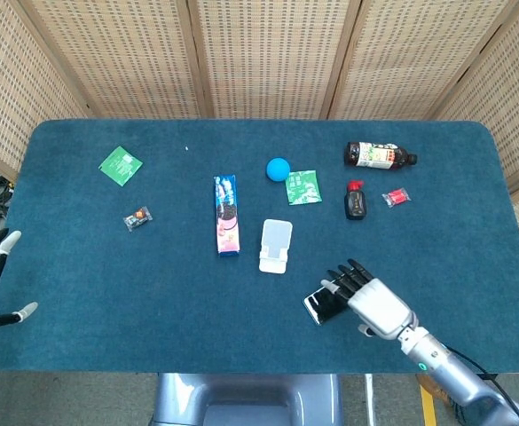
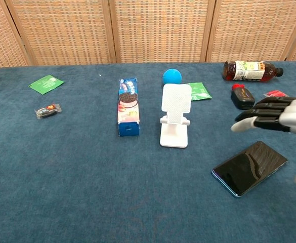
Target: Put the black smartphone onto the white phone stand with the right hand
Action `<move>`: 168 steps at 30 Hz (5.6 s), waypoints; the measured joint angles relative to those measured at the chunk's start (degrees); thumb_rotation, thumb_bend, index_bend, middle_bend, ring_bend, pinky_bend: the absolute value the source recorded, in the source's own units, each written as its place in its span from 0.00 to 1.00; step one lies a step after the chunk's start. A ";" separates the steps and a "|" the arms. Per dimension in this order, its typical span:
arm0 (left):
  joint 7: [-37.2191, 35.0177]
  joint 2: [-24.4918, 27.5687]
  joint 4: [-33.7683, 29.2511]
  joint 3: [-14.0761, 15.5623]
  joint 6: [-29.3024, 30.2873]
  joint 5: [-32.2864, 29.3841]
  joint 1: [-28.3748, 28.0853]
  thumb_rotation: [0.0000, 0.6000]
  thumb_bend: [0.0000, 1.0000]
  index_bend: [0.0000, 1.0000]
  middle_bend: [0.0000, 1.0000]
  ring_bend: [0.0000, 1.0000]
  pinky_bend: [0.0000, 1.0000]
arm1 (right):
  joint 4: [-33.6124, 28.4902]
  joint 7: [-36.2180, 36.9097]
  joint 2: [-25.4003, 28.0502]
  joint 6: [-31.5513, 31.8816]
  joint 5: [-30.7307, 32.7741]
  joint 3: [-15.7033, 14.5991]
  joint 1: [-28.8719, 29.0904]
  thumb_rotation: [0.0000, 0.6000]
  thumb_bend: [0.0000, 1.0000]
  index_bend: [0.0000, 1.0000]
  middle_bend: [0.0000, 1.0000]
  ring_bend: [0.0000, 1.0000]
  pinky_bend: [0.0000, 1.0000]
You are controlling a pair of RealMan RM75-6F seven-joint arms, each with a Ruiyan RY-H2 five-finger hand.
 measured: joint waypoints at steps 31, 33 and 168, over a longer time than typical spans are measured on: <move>4.33 -1.95 0.50 -1.16 -4.24 -6.47 -3.15 1.00 0.00 0.00 0.00 0.00 0.00 | 12.52 4.11 -8.71 -10.07 3.09 -3.48 12.11 1.00 0.00 0.21 0.24 0.22 0.22; 4.41 -2.00 0.53 -1.17 -4.26 -6.59 -3.22 1.00 0.00 0.00 0.00 0.00 0.00 | 13.44 3.98 -9.23 -9.90 3.02 -3.94 12.27 1.00 0.00 0.22 0.24 0.22 0.22; 0.88 -1.85 2.87 -1.44 -8.47 -10.98 -6.55 1.00 0.00 0.00 0.00 0.00 0.00 | 7.43 -40.29 -1.16 6.14 0.67 3.09 20.86 1.00 0.18 0.13 0.11 0.19 0.09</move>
